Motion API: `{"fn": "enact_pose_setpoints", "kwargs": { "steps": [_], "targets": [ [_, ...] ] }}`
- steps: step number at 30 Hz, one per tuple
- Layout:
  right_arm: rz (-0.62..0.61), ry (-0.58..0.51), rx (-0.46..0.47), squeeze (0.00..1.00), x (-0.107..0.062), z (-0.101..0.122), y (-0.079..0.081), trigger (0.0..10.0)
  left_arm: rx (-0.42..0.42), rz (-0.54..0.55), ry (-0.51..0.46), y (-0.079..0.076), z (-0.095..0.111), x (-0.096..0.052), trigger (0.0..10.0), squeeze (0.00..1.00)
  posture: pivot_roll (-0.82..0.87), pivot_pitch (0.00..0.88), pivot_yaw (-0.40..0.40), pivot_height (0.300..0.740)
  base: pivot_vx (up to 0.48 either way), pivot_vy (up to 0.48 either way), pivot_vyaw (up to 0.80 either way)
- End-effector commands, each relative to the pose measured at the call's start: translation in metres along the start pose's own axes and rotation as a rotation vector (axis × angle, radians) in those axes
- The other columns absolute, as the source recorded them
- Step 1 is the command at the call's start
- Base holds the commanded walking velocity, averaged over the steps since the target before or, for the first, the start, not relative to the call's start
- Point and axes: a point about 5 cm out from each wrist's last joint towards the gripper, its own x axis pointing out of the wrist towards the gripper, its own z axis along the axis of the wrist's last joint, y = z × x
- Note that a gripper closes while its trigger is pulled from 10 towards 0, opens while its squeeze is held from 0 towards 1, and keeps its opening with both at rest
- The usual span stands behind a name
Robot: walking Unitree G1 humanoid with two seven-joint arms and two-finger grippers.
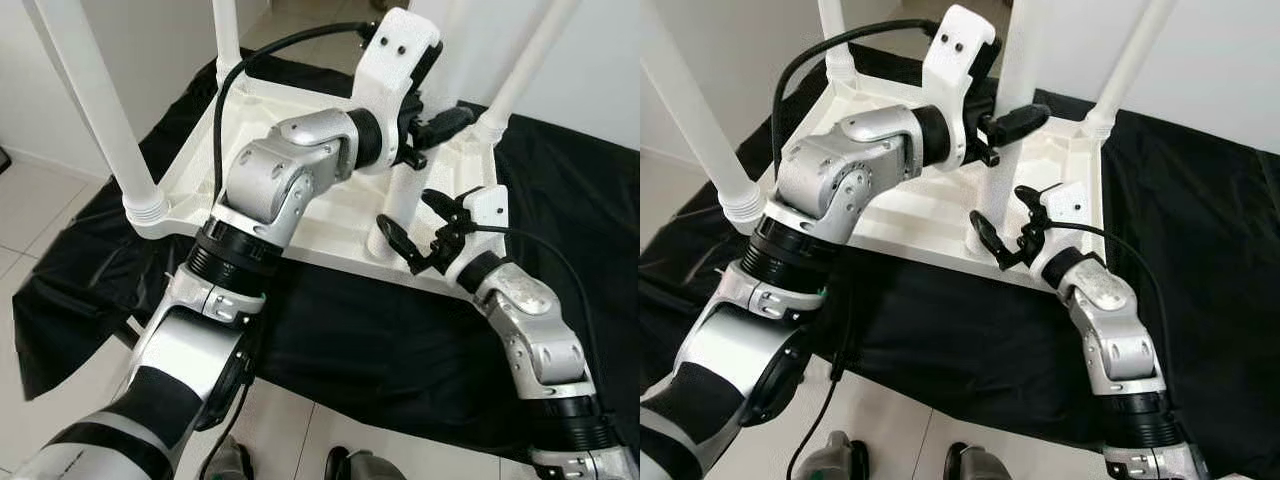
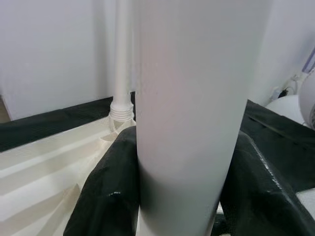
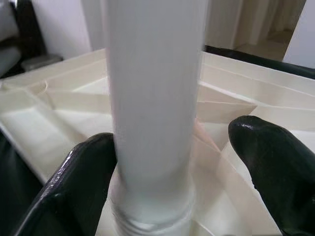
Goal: Building children table
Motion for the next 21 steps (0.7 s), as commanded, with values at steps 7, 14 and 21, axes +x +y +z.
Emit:
{"fn": "enact_pose_setpoints", "kwargs": {
  "steps": [7,14,21],
  "targets": [
    [-0.037,-0.021,0.041,0.0,0.016,0.008,0.006,9.7,0.092,-0.008,-0.073,-0.012,0.023,0.008,10.0,0.0,0.05,0.131,-0.068,0.74,0.0,0.0,0.0],
    [-0.063,-0.044,0.051,0.0,0.028,0.014,0.007,6.5,0.115,-0.016,-0.079,-0.019,0.025,0.009,10.0,0.0,0.06,0.121,-0.067,0.74,0.0,0.0,0.0],
    [-0.091,-0.046,0.049,0.0,0.032,0.018,0.005,4.0,0.141,-0.03,-0.083,-0.027,0.026,0.011,10.0,0.0,0.07,0.117,-0.074,0.74,0.0,0.0,0.0]
  ]
}}
